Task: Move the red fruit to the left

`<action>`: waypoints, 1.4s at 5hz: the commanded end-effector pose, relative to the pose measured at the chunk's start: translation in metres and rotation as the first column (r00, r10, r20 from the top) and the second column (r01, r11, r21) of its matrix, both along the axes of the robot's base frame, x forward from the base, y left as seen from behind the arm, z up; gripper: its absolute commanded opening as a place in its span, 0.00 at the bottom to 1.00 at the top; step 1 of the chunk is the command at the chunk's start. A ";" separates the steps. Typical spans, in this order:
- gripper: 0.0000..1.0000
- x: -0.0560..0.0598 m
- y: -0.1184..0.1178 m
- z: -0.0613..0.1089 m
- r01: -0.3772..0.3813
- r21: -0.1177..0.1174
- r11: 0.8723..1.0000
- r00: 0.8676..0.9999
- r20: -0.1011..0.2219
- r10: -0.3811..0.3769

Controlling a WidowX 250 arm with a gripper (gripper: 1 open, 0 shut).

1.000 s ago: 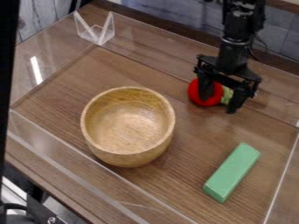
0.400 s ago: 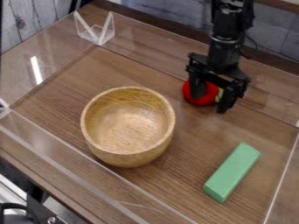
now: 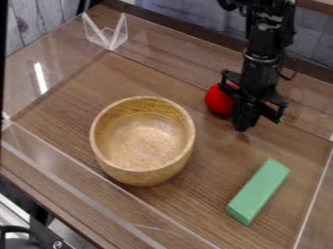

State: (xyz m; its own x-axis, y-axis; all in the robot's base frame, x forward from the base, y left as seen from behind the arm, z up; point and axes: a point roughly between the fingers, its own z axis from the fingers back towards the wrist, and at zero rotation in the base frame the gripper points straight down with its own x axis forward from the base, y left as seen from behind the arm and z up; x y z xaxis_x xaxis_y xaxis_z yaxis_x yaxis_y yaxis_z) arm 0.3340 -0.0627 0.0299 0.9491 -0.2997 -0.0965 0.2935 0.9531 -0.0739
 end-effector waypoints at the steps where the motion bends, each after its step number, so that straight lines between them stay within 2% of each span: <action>1: 0.00 0.011 -0.006 0.058 0.024 -0.008 1.000 0.992 0.123 -0.023; 2: 0.00 0.010 0.005 0.090 0.007 0.007 1.000 0.987 0.159 -0.008; 3: 0.00 0.005 0.040 0.120 -0.041 0.022 0.999 0.979 0.201 0.035; 4: 0.00 0.000 0.065 0.124 -0.003 0.020 1.000 0.979 0.203 -0.001; 5: 1.00 -0.004 0.057 0.104 0.043 0.009 0.999 0.980 0.192 -0.043; 7: 1.00 -0.010 0.051 0.069 0.069 0.007 0.998 0.983 0.172 -0.070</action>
